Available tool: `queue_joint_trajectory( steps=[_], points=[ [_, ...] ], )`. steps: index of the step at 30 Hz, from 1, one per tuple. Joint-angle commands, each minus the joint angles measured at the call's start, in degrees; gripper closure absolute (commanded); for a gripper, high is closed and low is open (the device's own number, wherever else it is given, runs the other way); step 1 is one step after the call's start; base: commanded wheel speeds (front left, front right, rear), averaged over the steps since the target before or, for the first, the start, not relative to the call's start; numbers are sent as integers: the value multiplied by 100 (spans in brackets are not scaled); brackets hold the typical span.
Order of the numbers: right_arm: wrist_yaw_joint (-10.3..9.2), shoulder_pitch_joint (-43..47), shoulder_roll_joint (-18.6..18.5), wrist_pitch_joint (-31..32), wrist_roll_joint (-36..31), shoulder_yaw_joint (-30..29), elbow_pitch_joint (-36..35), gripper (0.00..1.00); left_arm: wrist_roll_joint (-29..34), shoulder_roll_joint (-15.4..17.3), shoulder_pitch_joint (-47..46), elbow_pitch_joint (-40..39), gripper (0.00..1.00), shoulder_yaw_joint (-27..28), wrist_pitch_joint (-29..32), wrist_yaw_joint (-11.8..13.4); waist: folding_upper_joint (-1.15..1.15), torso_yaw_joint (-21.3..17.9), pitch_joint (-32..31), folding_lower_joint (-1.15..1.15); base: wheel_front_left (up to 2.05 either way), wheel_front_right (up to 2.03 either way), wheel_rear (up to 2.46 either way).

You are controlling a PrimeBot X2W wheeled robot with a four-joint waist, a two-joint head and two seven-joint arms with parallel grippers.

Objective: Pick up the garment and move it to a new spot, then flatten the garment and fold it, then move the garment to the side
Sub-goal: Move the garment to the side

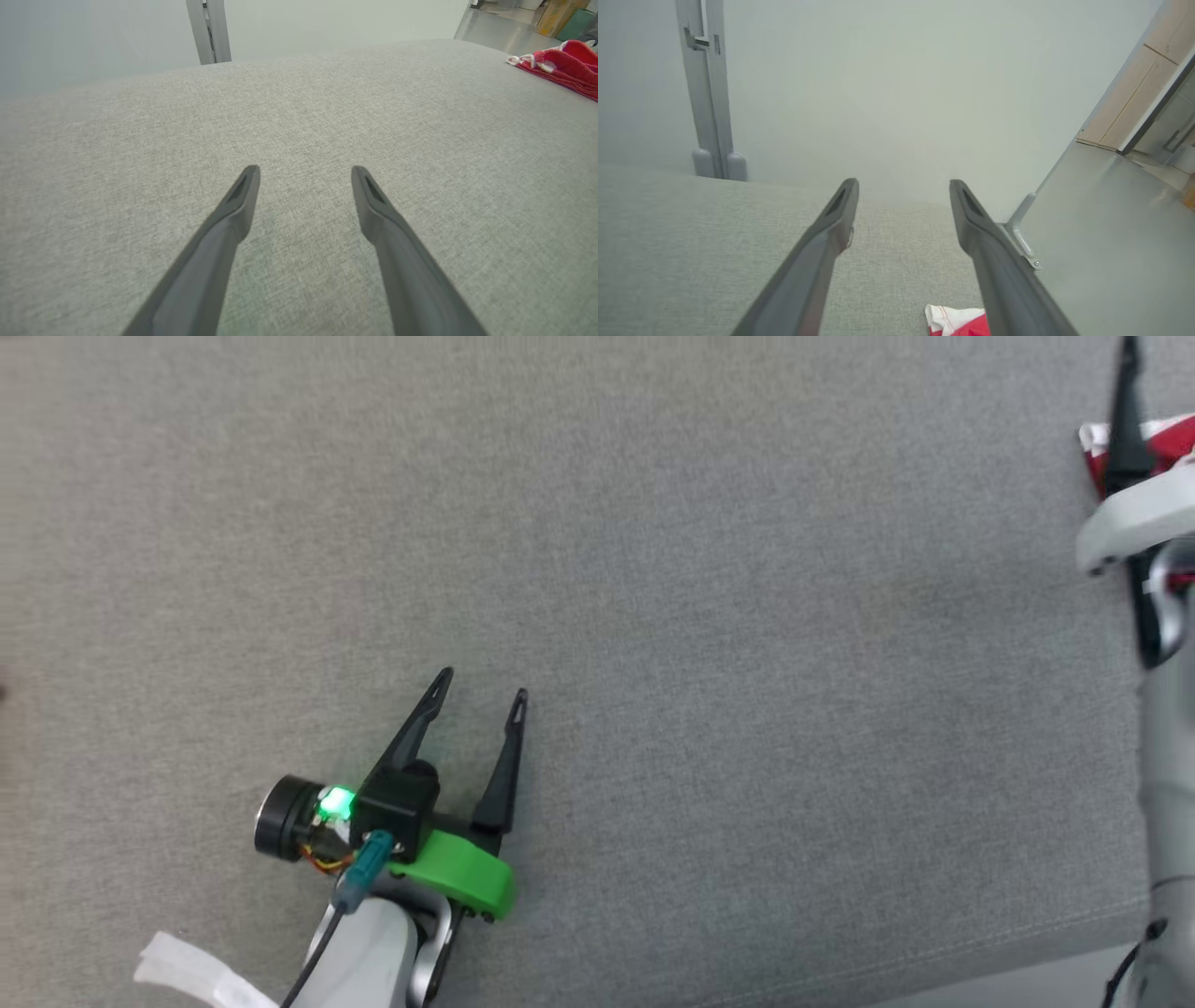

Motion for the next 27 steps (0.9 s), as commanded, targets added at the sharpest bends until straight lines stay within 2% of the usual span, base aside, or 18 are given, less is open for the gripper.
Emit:
queue_joint_trajectory(
  steps=[1, 5, 11, 17, 27],
  points=[
    [-11, 276, 68, -25, 255, 144, -143, 0, -44, 4, 141, 25, 0, 73, 1, 45, 0, 187, -549, 0, 0, 0, 0],
    [-11, 751, 296, -26, 746, 624, -454, 0, -88, -3, 289, 62, 0, 284, 1, 134, 0, 322, -824, 0, 0, 0, 0],
    [-11, 1490, 580, -27, 1076, 979, -770, 0, -175, -9, 456, 110, 0, 604, 1, 263, 0, 518, -1133, 0, 0, 0, 0],
    [-11, 2221, 773, -26, 1254, 1004, -914, 0, -261, -11, 649, 233, 0, 825, 1, 348, 0, 624, -1430, 0, 0, 0, 0],
    [-11, 3172, 828, -27, 1532, 1141, -939, 0, -464, -9, 1145, 283, 0, 1072, 2, 436, 0, 694, -1991, 0, 0, 0, 0]
  ],
)
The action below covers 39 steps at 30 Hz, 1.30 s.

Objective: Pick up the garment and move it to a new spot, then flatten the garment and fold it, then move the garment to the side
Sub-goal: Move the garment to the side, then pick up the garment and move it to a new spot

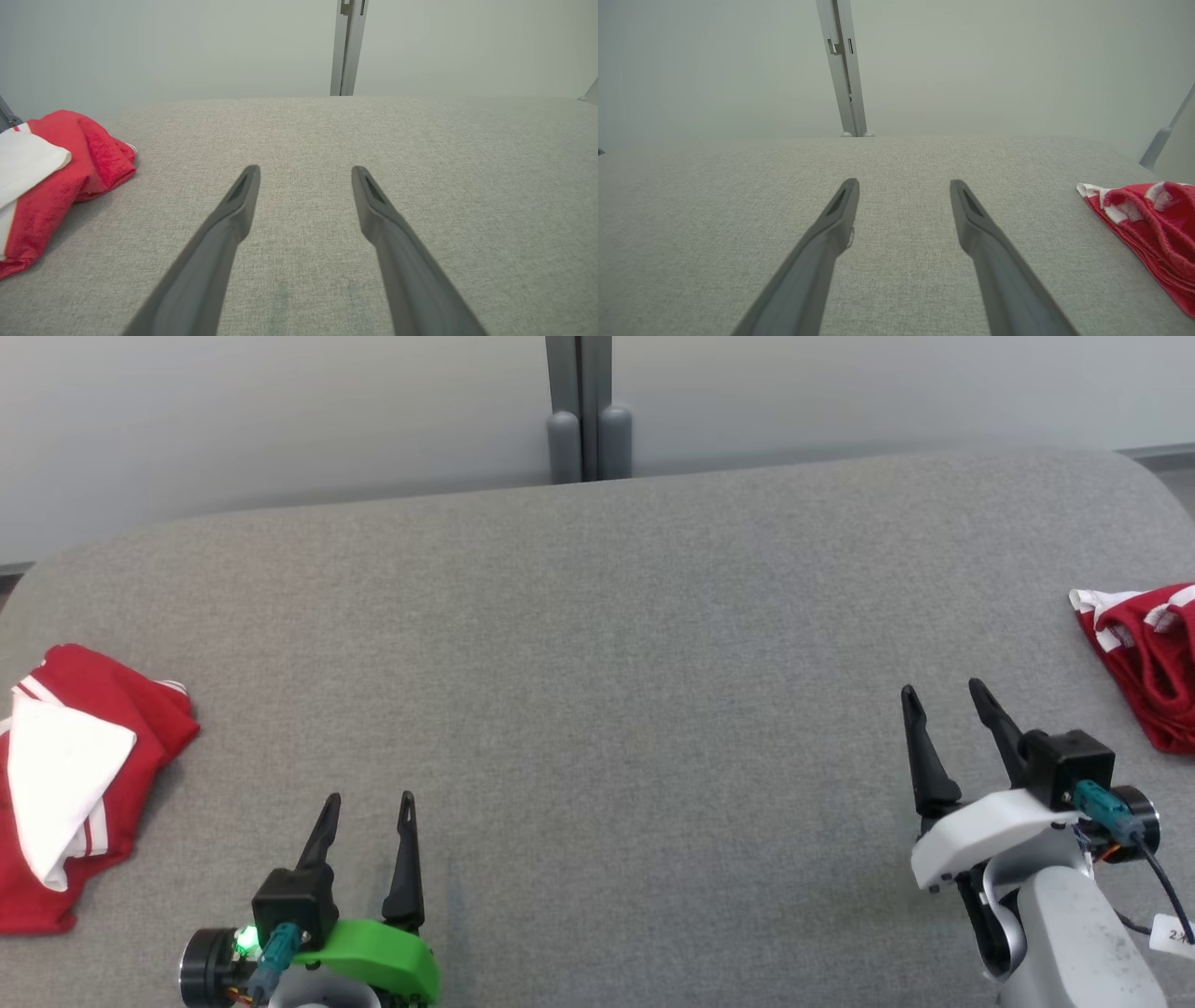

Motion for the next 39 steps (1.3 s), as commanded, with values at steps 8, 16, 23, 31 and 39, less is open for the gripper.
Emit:
queue_joint_trajectory(
  steps=[8, 16, 23, 31, 39],
  points=[
    [-10, 478, -14, -27, 163, 122, -3, 0, -107, 15, 394, -88, 0, 193, 2, 10, 0, 158, -300, 0, 0, 0, 0],
    [-10, 581, -13, -27, 243, 190, -61, 0, -126, 14, 441, -149, 0, 187, 2, 21, 0, 379, -254, 0, 0, 0, 0],
    [-11, 553, -14, -27, 311, 361, -138, 0, -274, 16, 158, -155, 0, 265, 1, 97, 0, 1060, 8, 0, 0, 0, 0],
    [-11, 440, -17, -27, 262, 472, -111, 0, -345, 17, 87, -25, 0, 489, 1, 144, 0, 2167, 221, 0, 0, 0, 0],
    [-11, 503, -16, -27, 332, 597, 42, 0, -521, 12, 339, 147, 0, 768, 2, 188, 0, 3166, 210, 0, 0, 0, 0]
  ],
)
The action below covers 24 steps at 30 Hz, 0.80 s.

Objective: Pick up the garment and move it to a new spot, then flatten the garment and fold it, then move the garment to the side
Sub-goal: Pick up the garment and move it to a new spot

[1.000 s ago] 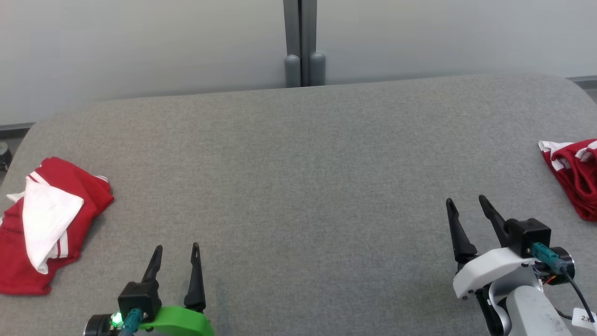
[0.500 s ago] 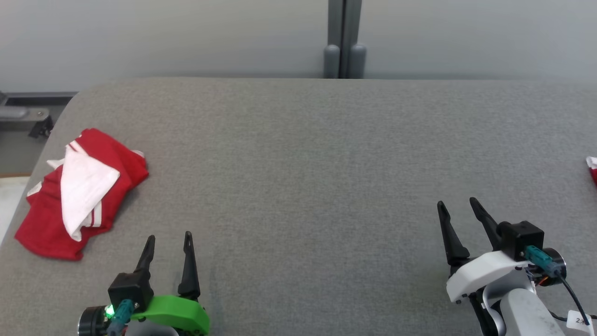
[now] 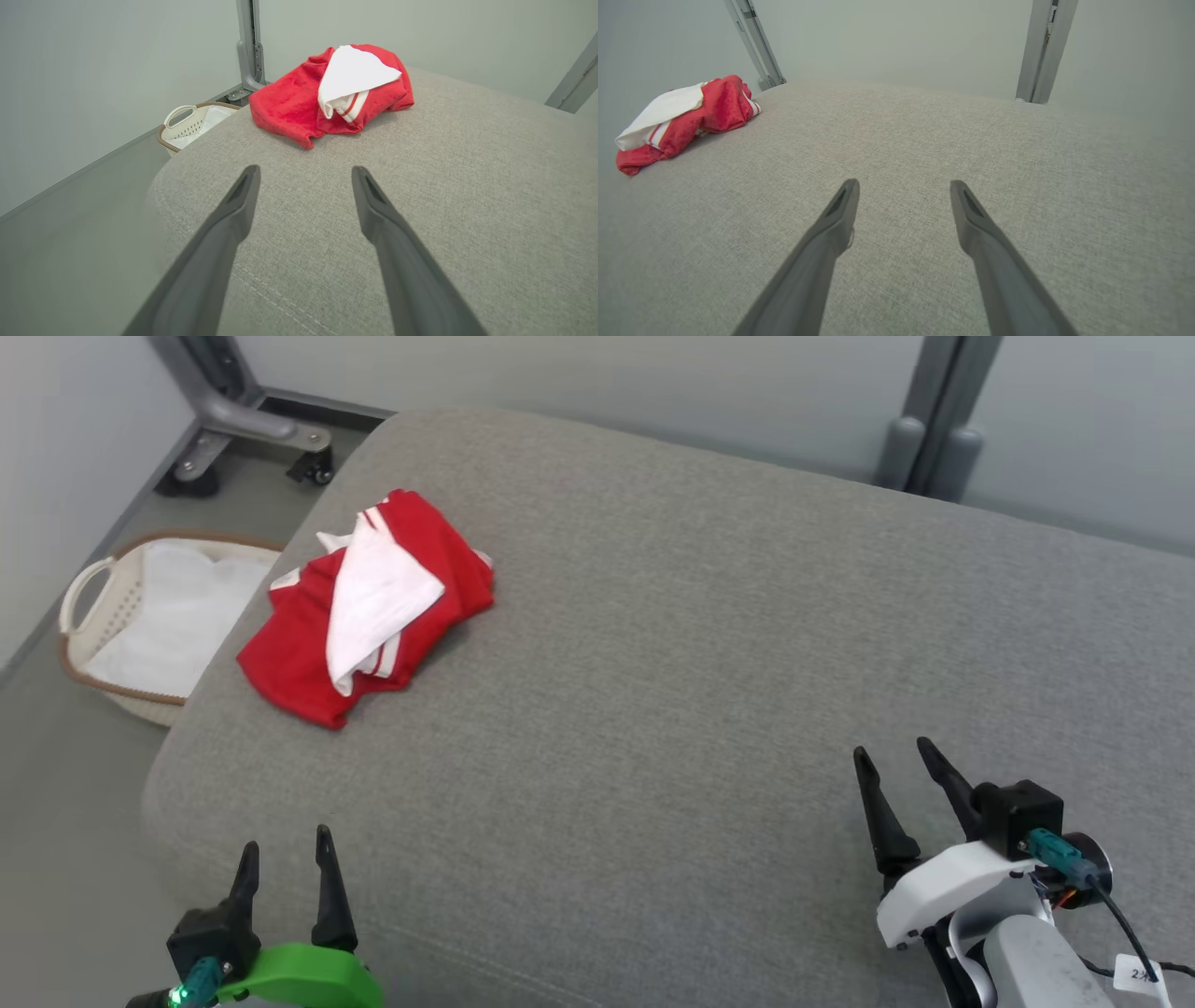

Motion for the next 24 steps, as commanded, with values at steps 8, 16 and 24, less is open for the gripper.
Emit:
queue_joint_trajectory(
  steps=[8, 16, 24],
  points=[
    [-10, -81, -28, -27, -68, 102, 72, 0, -82, 12, 64, 194, 0, 39, 2, -234, 0, 832, 196, 0, 0, 0, 0],
    [-10, -264, -39, -27, -287, 221, -144, 0, -289, 14, -467, 258, 0, 206, 2, -448, 0, 540, 597, 0, 0, 0, 0],
    [-9, -613, -244, -27, -462, 463, -546, 0, -287, 14, -1583, 516, 0, 568, 2, -709, 0, 99, 1290, 0, 0, 0, 0]
  ],
)
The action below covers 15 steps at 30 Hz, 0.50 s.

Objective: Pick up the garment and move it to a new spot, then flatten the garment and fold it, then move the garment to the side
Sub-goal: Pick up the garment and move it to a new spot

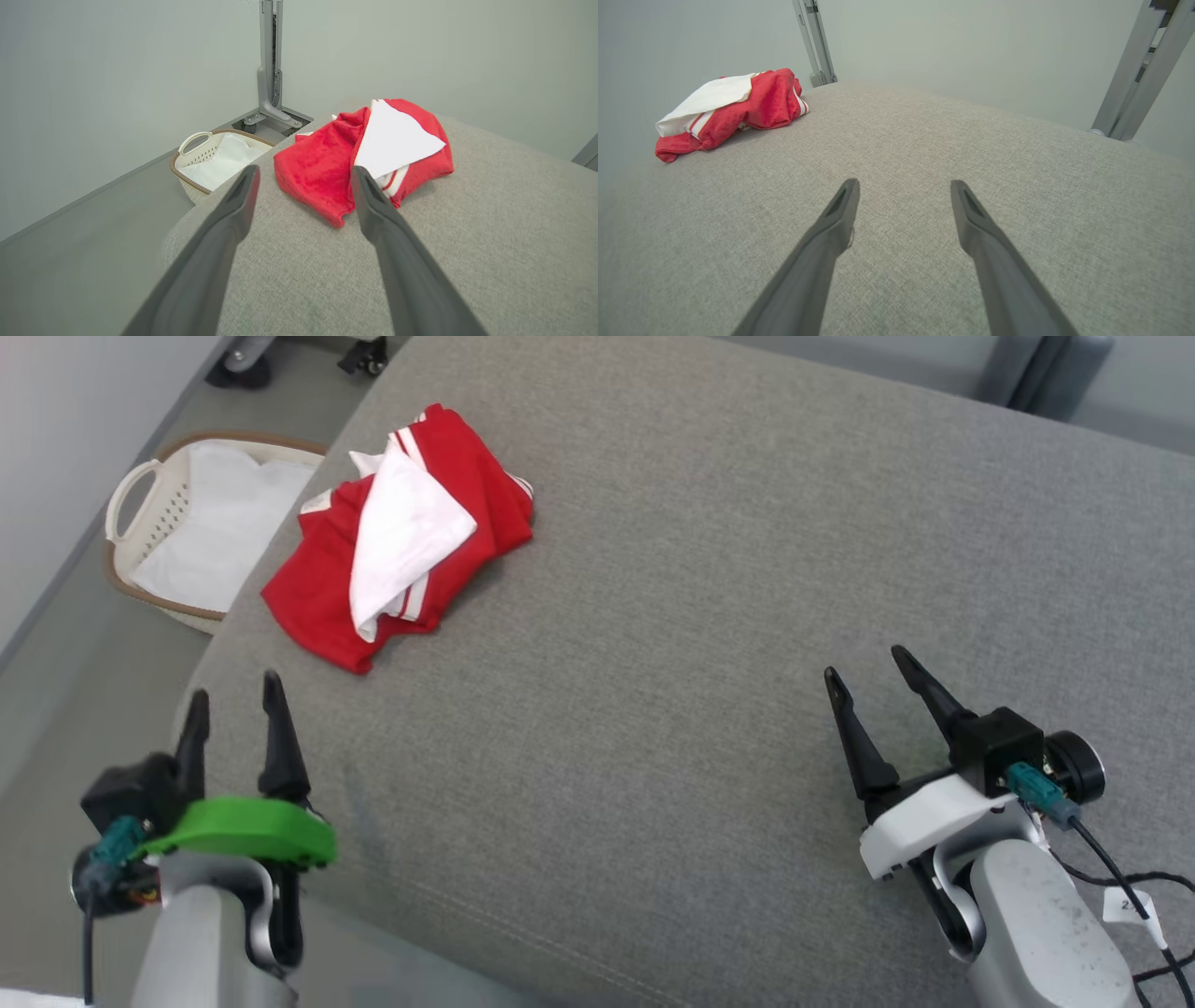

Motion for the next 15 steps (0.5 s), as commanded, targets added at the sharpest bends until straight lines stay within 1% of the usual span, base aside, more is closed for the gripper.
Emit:
queue_joint_trajectory(
  steps=[1, 5, 9, 15],
  points=[
    [-11, -108, -51, -26, -49, 33, -79, 0, 60, 21, -239, 33, 0, 107, 1, -38, 0, -419, 472, 0, 0, 0, 0],
    [-10, -315, -118, -27, -67, 89, -254, 0, 247, 181, -835, 68, 0, 228, 1, -108, 0, -644, 791, 0, 0, 0, 0],
    [-11, -488, -168, -26, -75, 96, -379, 0, 127, 498, -1385, 209, 0, -100, 1, -109, 0, -822, 1061, 0, 0, 0, 0],
    [-10, -653, -203, -26, -99, 99, -452, 0, -137, 844, -2094, 1106, 0, -448, 0, -111, 0, -1087, 1361, 0, 0, 0, 0]
  ],
)
